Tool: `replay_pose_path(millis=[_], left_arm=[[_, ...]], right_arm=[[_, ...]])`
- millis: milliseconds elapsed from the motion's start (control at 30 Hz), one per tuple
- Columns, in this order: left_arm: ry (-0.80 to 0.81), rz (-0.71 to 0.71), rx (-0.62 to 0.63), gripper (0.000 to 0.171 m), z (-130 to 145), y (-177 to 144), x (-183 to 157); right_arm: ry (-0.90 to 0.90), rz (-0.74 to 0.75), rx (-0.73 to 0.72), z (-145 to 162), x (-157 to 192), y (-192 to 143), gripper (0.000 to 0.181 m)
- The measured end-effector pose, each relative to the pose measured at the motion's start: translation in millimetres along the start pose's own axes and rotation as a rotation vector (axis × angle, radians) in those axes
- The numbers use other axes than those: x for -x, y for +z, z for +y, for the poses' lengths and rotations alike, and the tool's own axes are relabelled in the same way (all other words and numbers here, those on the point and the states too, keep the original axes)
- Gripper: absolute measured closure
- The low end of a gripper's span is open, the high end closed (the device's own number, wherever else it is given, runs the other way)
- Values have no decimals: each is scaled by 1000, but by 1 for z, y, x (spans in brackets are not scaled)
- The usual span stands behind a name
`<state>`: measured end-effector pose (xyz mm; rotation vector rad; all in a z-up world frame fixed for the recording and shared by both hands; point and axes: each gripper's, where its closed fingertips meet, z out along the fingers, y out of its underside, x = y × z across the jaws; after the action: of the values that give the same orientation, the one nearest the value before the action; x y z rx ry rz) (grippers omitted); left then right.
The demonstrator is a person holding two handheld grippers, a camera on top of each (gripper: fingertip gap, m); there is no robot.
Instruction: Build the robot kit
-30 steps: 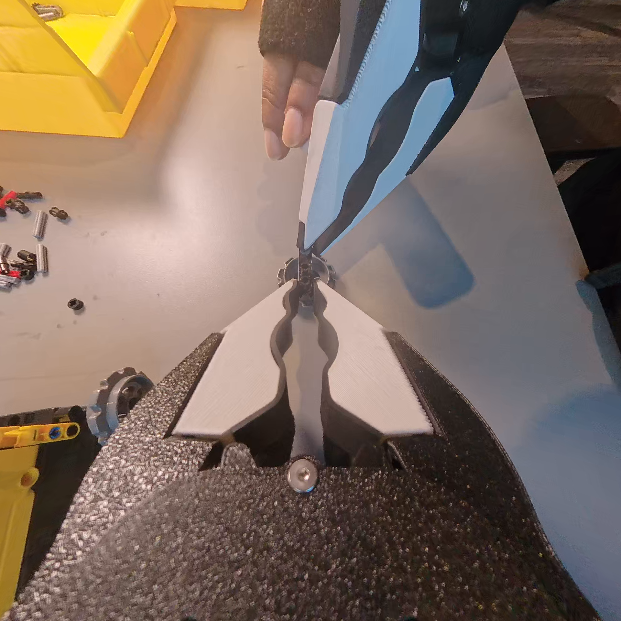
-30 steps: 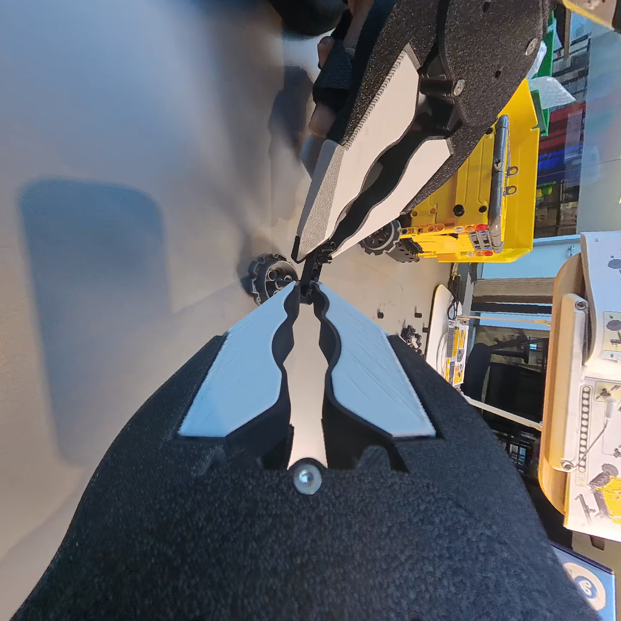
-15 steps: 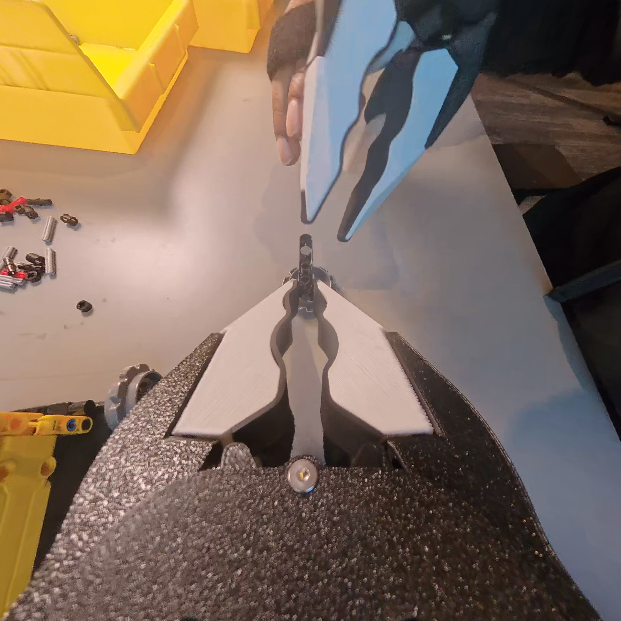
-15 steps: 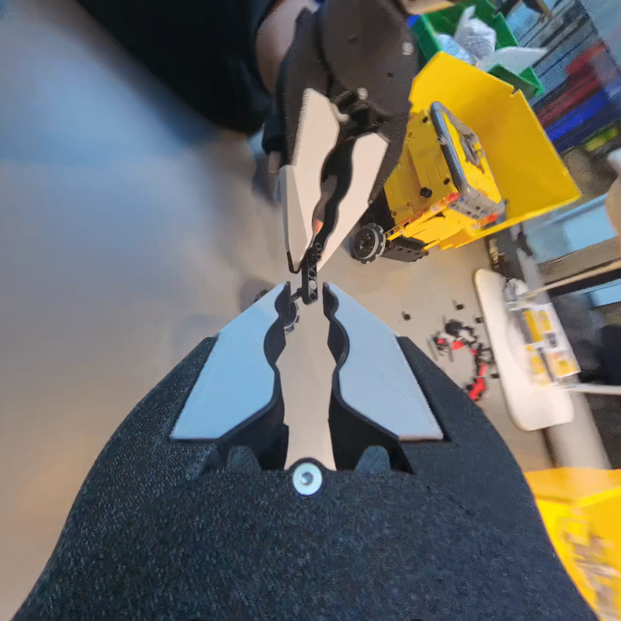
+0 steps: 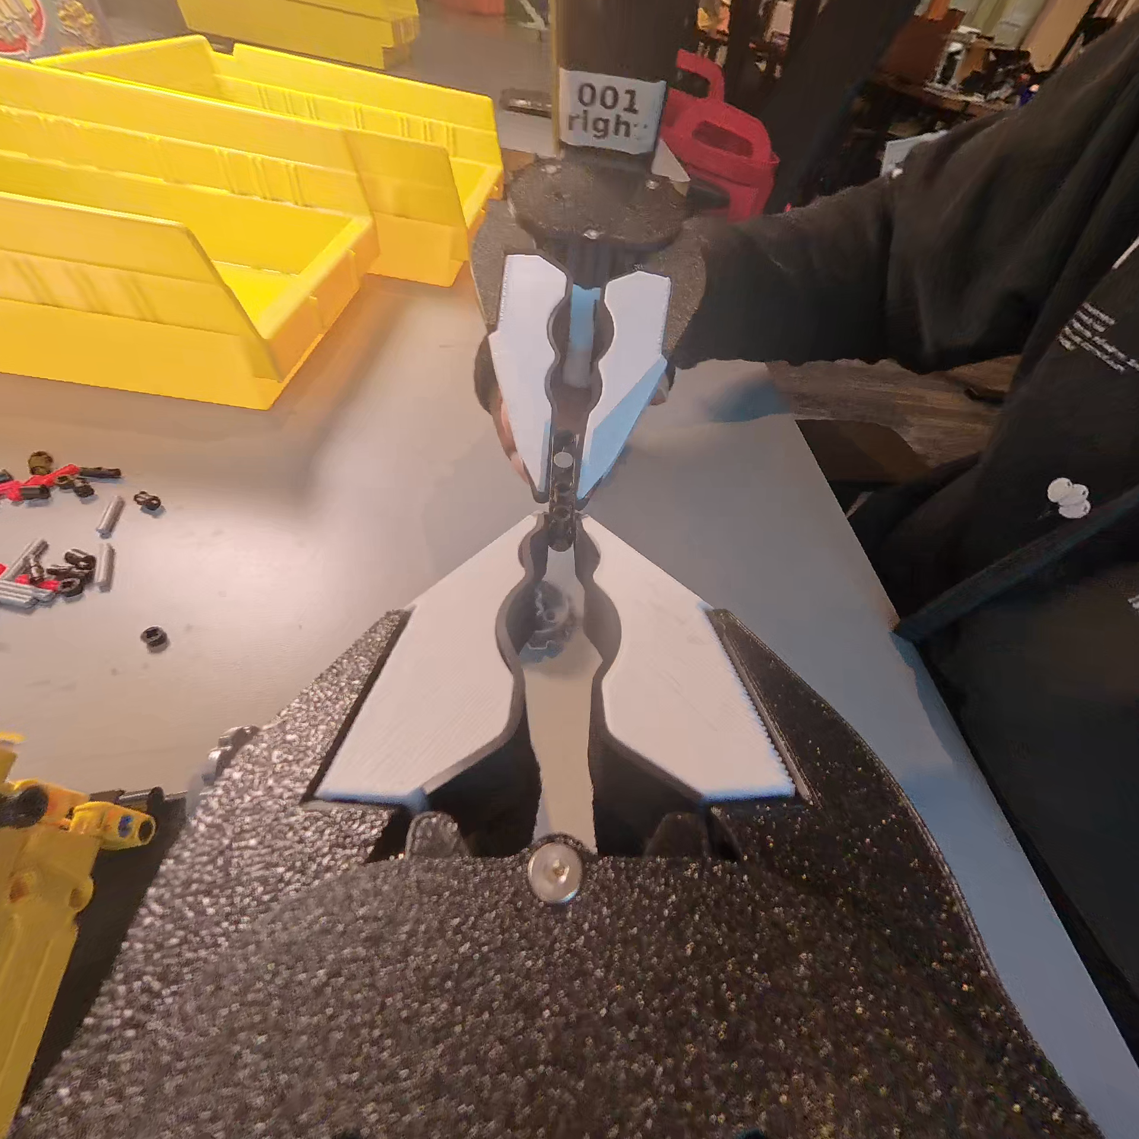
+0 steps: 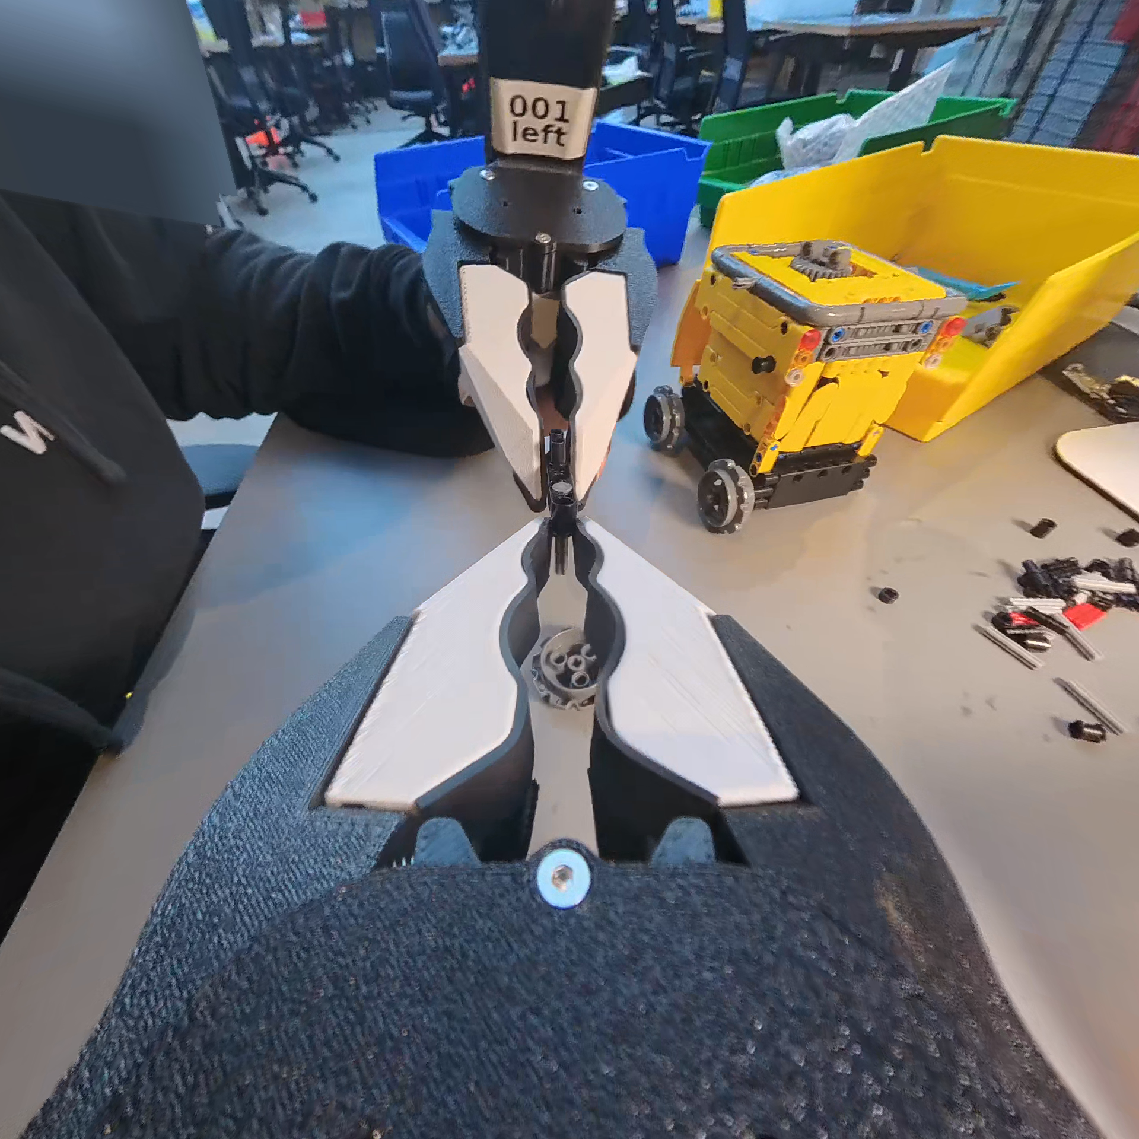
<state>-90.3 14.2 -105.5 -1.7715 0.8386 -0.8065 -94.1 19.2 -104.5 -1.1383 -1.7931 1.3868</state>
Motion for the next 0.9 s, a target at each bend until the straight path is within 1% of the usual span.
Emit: replay_pose_path(millis=[167, 267, 400, 500, 700, 833, 867, 900], left_arm=[[-66, -101, -41, 165, -7, -1, 12], [-96, -132, -63, 166, -11, 0, 14], [-77, -155, -67, 166, -13, 0, 15], [-92, -163, -77, 166, -13, -1, 16], [-130, -193, -93, 166, -14, -2, 19], [-122, -172, -82, 166, -13, -2, 17], [-118, -167, -79, 166, -12, -3, 17], [-116, -163, -74, 167, -11, -4, 17]], right_arm=[[-8, 202, -54, -6, -14, -2, 175], [-17, 314, -79, -10, -20, -5, 176], [-19, 377, -89, -12, -21, -6, 175], [-51, 434, -80, -13, -23, -5, 175], [-13, 481, -93, -13, -27, -5, 175], [23, 430, -99, -12, -23, -4, 175], [16, 398, -89, -11, -21, -4, 173], [7, 354, -75, -10, -18, -5, 165]])
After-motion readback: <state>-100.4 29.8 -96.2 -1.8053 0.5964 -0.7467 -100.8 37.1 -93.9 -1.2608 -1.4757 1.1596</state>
